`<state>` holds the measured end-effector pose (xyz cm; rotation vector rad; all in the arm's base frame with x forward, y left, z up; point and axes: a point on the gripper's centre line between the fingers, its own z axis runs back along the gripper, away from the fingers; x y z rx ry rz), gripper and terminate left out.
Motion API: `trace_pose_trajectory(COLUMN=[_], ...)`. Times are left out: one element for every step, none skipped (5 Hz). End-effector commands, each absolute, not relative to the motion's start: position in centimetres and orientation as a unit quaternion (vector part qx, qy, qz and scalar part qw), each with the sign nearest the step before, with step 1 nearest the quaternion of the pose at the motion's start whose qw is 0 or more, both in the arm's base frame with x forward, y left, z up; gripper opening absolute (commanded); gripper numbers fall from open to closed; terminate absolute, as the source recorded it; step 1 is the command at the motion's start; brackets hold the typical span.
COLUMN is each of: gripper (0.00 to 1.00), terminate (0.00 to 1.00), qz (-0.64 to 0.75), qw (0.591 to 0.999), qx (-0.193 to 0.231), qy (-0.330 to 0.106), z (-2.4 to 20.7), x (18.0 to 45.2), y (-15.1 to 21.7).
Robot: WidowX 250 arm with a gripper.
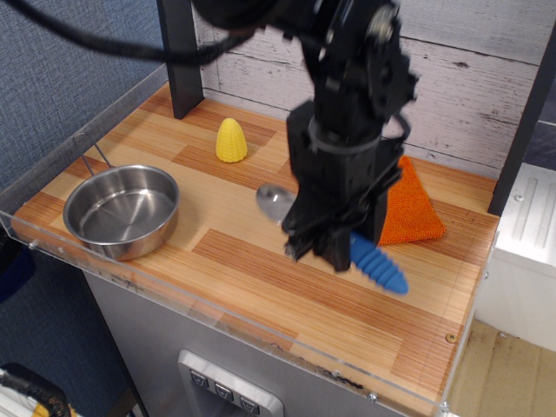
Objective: Put the spoon on the cloth.
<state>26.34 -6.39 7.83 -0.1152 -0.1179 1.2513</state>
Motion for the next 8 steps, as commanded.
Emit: trace_pose_trajectory(gripper=[0.0,0.0,0.0,0.0,0.0,0.0,0.0,0.0], terminate=[0.0,0.0,0.0,0.0,0.0,0.0,0.0,0.0], qz=[0.585,0.582,0.58,0.581,0.581,0.58,0.569,0.576], qw=[0.802,0.804,0.807,0.807,0.808,0.807,0.816,0.811], qx=[-0.08,-0.072,-0.056,-0.039,-0.02,-0.02,-0.02,-0.021], qy=[-0.094,-0.096,-0.098,-0.097,-0.095,-0.106,-0.097,-0.096], z=[12.1,11.6,10.3,8.7,7.1,6.1,4.5,3.5], x=[31.8,33.8,35.3,36.2,37.0,38.2,38.7,38.1], y=[-5.7,-5.7,-5.2,-4.7,-3.9,-4.2,-5.2,-5.5])
